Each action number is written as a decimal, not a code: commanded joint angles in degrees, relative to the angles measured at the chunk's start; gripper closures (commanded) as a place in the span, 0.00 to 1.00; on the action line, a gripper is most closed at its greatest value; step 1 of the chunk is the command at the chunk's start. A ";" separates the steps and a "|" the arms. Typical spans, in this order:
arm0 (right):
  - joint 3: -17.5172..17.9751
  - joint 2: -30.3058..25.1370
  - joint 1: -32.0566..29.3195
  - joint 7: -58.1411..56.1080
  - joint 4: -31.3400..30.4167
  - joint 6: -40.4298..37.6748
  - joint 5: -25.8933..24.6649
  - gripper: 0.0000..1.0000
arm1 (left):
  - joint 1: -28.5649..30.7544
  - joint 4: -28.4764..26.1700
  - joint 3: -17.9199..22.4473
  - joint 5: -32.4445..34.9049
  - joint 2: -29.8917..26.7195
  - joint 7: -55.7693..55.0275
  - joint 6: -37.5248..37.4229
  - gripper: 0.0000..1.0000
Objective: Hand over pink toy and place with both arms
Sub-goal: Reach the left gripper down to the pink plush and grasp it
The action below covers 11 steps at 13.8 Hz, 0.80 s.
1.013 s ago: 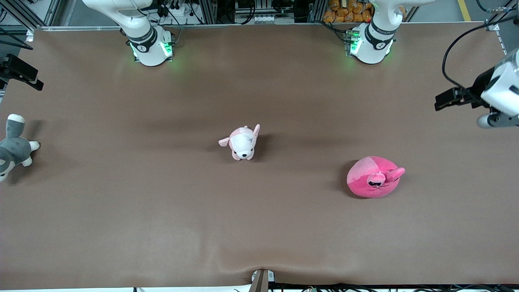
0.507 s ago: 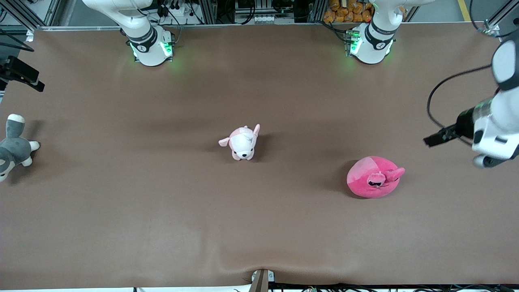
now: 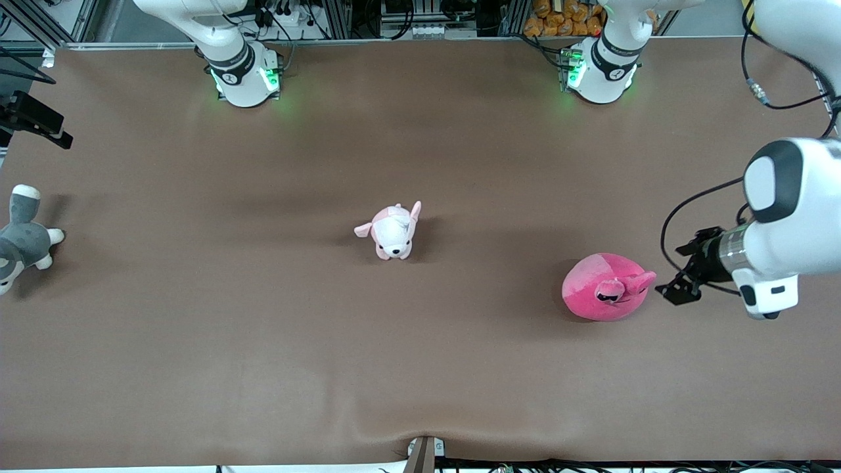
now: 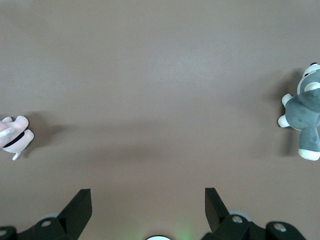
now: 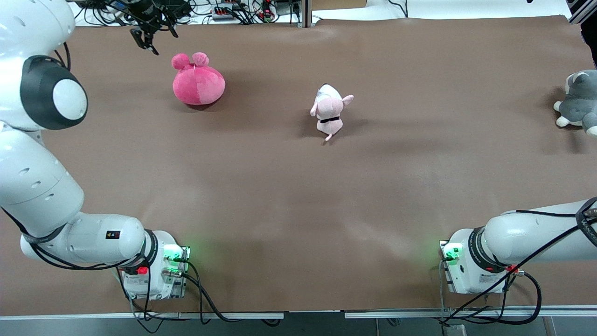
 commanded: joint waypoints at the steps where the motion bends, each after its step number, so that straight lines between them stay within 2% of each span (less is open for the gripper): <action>1: 0.51 0.51 -1.10 -0.39 1.28 -0.70 1.04 0.00 | 0.00 -2.63 -0.16 -2.19 -0.75 -6.04 2.95 0.00; 5: 0.43 0.51 -1.10 -0.39 1.28 -0.70 1.39 0.00 | 0.70 -8.95 -0.08 -6.59 -2.25 -14.20 11.37 0.00; 8: 0.51 0.51 -1.19 -0.39 1.28 -0.70 1.39 0.00 | 1.49 -10.98 -0.08 -6.86 -2.51 -20.28 11.92 0.00; 11: 0.42 0.51 -1.19 -0.39 1.28 -0.70 1.39 0.00 | 1.49 -11.43 -0.08 -7.74 -2.08 -20.56 12.45 0.00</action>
